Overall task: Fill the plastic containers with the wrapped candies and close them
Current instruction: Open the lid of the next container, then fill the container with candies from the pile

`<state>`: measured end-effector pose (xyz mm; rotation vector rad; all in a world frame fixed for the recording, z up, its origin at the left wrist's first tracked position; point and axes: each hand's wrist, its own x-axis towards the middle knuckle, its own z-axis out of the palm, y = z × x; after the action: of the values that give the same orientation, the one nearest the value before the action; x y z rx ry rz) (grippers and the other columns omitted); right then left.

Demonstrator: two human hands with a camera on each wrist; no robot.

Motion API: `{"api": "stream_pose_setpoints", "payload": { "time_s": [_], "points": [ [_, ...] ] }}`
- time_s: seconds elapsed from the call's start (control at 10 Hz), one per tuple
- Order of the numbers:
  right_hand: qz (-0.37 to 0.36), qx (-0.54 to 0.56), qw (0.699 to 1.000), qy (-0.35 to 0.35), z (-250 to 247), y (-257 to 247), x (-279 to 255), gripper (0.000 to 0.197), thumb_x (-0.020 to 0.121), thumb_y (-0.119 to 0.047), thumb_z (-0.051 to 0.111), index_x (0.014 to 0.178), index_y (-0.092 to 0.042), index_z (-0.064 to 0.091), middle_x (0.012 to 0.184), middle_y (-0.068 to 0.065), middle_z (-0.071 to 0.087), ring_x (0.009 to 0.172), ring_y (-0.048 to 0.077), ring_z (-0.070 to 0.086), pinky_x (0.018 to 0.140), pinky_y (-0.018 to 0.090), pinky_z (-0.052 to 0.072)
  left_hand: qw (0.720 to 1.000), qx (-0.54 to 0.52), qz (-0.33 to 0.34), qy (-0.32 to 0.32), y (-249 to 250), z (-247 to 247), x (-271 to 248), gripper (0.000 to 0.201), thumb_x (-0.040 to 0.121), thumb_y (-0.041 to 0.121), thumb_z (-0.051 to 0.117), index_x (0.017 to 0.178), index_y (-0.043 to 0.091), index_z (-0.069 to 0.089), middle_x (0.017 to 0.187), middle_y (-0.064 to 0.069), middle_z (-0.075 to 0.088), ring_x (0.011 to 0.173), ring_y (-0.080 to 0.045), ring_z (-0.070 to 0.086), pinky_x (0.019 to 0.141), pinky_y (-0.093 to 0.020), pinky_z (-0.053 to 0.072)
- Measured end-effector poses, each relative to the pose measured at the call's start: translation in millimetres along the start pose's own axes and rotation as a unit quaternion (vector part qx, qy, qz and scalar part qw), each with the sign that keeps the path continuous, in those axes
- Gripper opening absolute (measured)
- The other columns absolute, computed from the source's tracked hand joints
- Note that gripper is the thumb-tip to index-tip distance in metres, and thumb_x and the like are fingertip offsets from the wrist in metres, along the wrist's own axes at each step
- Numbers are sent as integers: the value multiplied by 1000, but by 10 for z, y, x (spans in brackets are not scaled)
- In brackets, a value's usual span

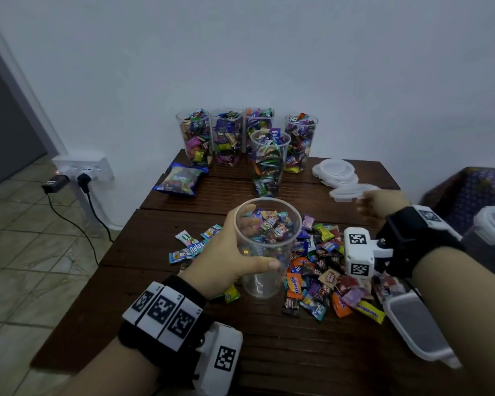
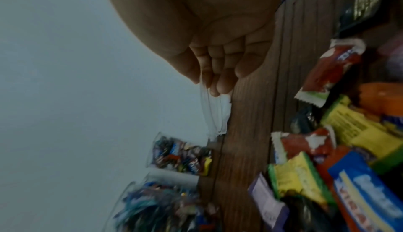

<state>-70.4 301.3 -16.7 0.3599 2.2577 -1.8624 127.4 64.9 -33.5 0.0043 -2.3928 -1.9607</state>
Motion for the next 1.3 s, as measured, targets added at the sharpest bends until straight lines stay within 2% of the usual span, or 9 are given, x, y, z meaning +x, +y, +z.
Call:
{"api": "stream_pose_setpoints", "payload": {
  "time_s": [0.1, 0.2, 0.3, 0.4, 0.6, 0.8, 1.0, 1.2, 1.3],
  "points": [
    [32, -9, 999, 32, -79, 158, 193, 16, 94, -14, 45, 79, -15, 50, 72, 3, 58, 53, 14, 59, 56, 28, 45, 1000, 5, -3, -1, -4, 3, 16, 86, 53, 36, 85, 119, 50, 32, 129, 21, 44, 127, 1, 42, 103, -28, 40],
    [80, -8, 994, 68, -25, 147, 205, 24, 97, -10, 40, 76, -7, 50, 36, 1, 55, 25, 9, 50, 36, 19, 44, 1000, 10, -5, -1, -31, -3, 27, 91, 49, 42, 89, 121, 51, 33, 131, 20, 44, 127, 0, 43, 104, -32, 41],
    [97, -60, 991, 68, 10, 115, 110, 22, 99, -10, 38, 82, -1, 50, 46, 5, 60, 20, 11, 45, 31, 17, 40, 1000, 13, -6, -1, -40, -5, 33, 91, 46, 46, 83, 121, 53, 32, 131, 19, 44, 127, 0, 43, 106, -34, 41],
    [86, -80, 991, 69, 24, 127, 82, 15, 99, -12, 39, 105, -5, 51, 77, 11, 58, 27, 15, 52, 40, 24, 42, 1000, 17, -6, -1, -45, -5, 37, 90, 46, 46, 83, 120, 53, 32, 130, 20, 45, 127, 2, 42, 108, -35, 39],
    [1, -370, 925, 91, -15, 75, -48, 32, 94, -12, 49, 120, 5, 55, 119, 23, 57, 101, 33, 58, 82, 33, 45, 1000, 24, -6, 3, -51, -2, 28, 91, 45, 47, 83, 121, 53, 31, 131, 20, 45, 126, 1, 43, 106, -34, 40],
    [-83, -464, 882, 21, 151, -24, -120, 33, 92, -29, 49, 108, -1, 59, 108, 19, 61, 88, 31, 54, 71, 29, 37, 992, 101, -21, -67, -4, -142, 11, 96, 56, 38, 87, 127, 53, 24, 125, 34, 40, 114, 22, 40, 92, -5, 38],
    [-164, -566, 794, -148, 427, -136, -308, 76, 86, -47, 61, 146, -16, 28, 146, 10, 38, 127, 27, 44, 98, 33, 38, 901, 420, -79, -70, 52, -709, 294, 96, 71, 37, 80, 148, 27, 24, 153, 8, 25, 139, -12, 28, 113, -33, 28],
    [-226, -676, 645, -274, 934, -74, -338, 115, 66, -54, 77, 151, -28, 4, 155, 5, 16, 139, 29, 22, 110, 50, 30, 826, 529, -107, -165, -22, -660, 859, 118, 52, 73, 71, 149, 31, 18, 153, 1, 23, 137, -19, 28, 111, -40, 33],
    [-226, -701, 608, -297, 1050, -82, -345, 106, 76, -48, 72, 151, -26, 0, 155, 8, 10, 140, 34, 17, 113, 50, 26, 768, 586, -92, -242, -48, -490, 1082, 103, 73, 58, 70, 152, 26, 11, 154, -1, 12, 141, -27, 15, 116, -37, 21]
  ]
}}
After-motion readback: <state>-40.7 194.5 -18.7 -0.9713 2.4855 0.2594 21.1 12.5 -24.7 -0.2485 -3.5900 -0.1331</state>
